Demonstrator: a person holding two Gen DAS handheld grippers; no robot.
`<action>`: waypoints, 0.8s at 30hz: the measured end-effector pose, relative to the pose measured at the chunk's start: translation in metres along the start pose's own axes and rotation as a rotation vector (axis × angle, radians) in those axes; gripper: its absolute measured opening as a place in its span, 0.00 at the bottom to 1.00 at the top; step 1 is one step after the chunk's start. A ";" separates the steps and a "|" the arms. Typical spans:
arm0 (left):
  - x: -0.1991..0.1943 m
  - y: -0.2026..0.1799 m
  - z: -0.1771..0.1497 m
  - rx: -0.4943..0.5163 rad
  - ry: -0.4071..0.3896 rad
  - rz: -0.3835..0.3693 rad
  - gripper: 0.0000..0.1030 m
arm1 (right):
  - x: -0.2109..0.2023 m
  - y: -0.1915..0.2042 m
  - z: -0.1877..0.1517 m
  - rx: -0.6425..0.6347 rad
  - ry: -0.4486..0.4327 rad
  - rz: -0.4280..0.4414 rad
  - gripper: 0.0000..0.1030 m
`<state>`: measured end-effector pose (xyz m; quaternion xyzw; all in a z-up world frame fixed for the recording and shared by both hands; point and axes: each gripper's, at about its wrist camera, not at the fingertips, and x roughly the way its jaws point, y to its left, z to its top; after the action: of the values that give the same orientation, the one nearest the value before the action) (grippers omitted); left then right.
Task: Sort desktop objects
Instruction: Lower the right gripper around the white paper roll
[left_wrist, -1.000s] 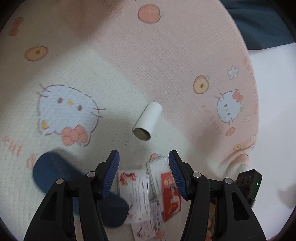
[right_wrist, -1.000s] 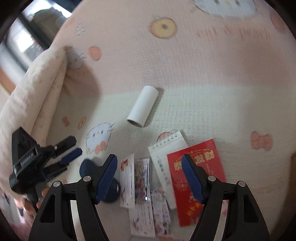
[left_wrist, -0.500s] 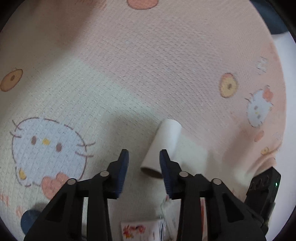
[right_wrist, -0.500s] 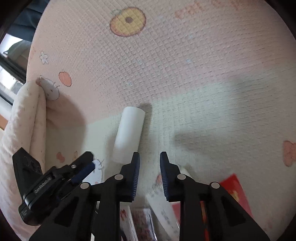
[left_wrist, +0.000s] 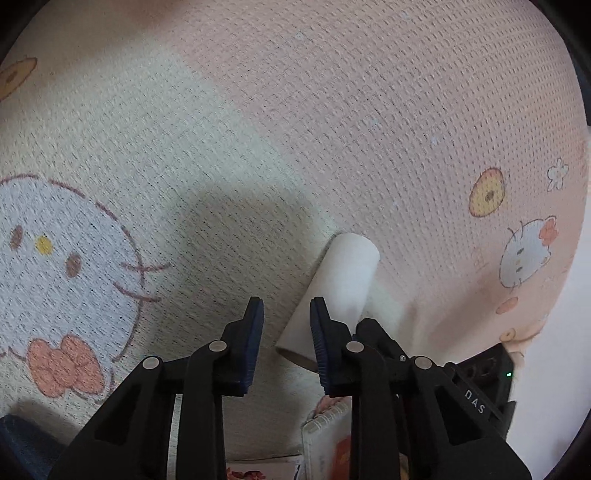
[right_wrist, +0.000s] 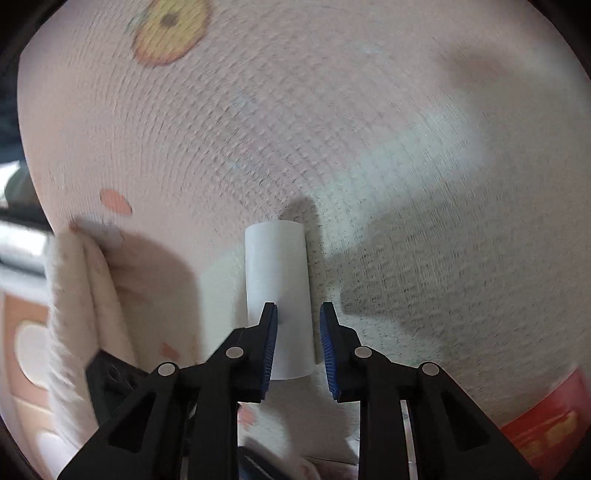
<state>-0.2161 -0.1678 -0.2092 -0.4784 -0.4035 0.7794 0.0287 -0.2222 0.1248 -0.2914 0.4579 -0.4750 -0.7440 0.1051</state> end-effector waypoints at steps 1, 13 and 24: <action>0.001 0.001 0.000 -0.010 0.016 -0.025 0.27 | 0.000 -0.001 0.000 0.001 -0.003 0.006 0.20; -0.002 -0.012 -0.014 0.021 0.048 -0.073 0.27 | 0.005 0.014 -0.009 -0.019 0.013 0.018 0.32; -0.035 -0.044 -0.032 0.083 0.013 -0.146 0.26 | -0.048 0.039 -0.018 -0.126 -0.016 0.019 0.32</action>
<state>-0.1877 -0.1347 -0.1619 -0.4512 -0.4045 0.7882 0.1076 -0.1921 0.1213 -0.2350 0.4399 -0.4323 -0.7751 0.1370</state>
